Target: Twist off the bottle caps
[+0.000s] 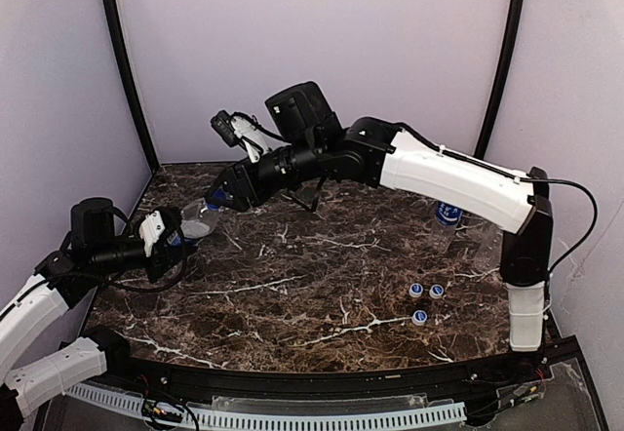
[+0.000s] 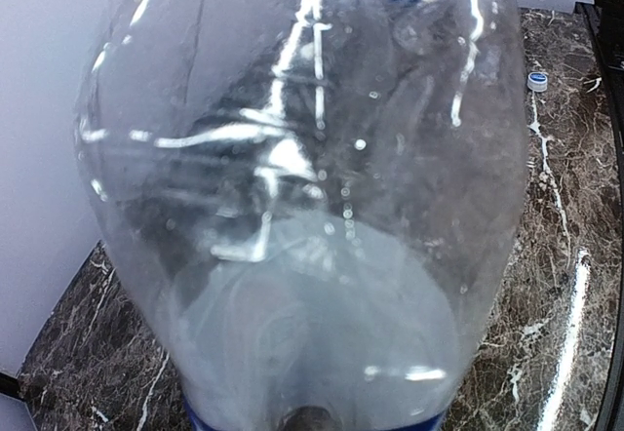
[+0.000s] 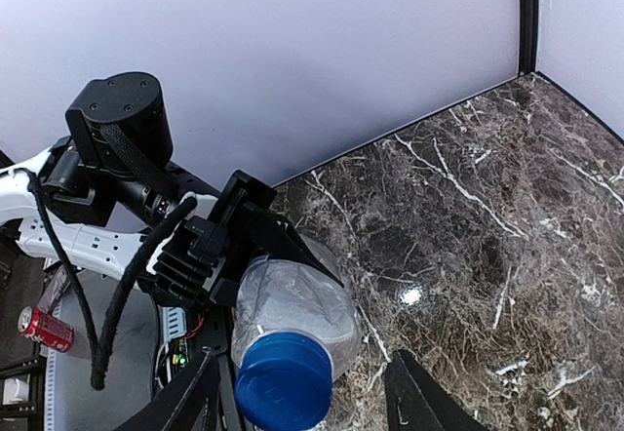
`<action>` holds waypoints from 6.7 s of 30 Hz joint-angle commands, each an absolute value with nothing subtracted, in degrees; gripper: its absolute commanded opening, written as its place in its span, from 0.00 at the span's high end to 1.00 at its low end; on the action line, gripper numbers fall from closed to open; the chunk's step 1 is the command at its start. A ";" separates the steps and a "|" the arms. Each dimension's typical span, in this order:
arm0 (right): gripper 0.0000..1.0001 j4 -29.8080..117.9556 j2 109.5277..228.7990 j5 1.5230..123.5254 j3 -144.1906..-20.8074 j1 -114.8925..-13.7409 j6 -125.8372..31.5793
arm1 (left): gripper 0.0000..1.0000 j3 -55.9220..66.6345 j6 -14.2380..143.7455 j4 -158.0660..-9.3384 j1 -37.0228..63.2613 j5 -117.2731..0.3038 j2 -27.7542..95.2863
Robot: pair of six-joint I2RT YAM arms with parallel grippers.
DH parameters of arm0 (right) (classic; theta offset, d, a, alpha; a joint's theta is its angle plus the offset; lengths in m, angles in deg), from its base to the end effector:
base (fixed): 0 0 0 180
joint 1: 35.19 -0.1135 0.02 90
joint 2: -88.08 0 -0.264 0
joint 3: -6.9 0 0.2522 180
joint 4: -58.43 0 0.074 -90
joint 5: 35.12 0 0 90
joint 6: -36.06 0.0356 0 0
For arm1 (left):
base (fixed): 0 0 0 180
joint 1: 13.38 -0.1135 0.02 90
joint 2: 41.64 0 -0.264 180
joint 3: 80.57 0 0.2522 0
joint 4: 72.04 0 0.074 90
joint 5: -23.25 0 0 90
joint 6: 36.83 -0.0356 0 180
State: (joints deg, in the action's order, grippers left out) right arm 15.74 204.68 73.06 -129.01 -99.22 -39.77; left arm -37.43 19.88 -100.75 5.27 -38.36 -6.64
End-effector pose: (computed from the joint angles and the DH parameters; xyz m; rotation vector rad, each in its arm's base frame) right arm 0.1981 0.4321 0.3902 -1.1115 1.8548 1.1582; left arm 0.1386 -0.0646 0.2636 1.1123 1.5360 -0.3037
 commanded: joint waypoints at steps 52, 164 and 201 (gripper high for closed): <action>0.09 23.29 194.42 70.43 -117.23 -101.49 -58.13 | 0.76 -38.88 19.18 -101.01 5.43 -35.42 -7.33; 0.95 22.22 201.54 76.65 -120.72 -99.52 -37.09 | 0.76 -42.34 18.47 -96.54 5.45 -41.84 -8.93; 0.01 31.12 182.73 58.35 -95.95 -108.58 -98.67 | 0.79 -41.61 11.84 -114.11 5.43 -24.66 -10.06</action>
State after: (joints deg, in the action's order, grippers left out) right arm 27.17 183.21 59.77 -91.72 -109.25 -114.19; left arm -40.92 4.31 -118.65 5.69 -22.10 -9.63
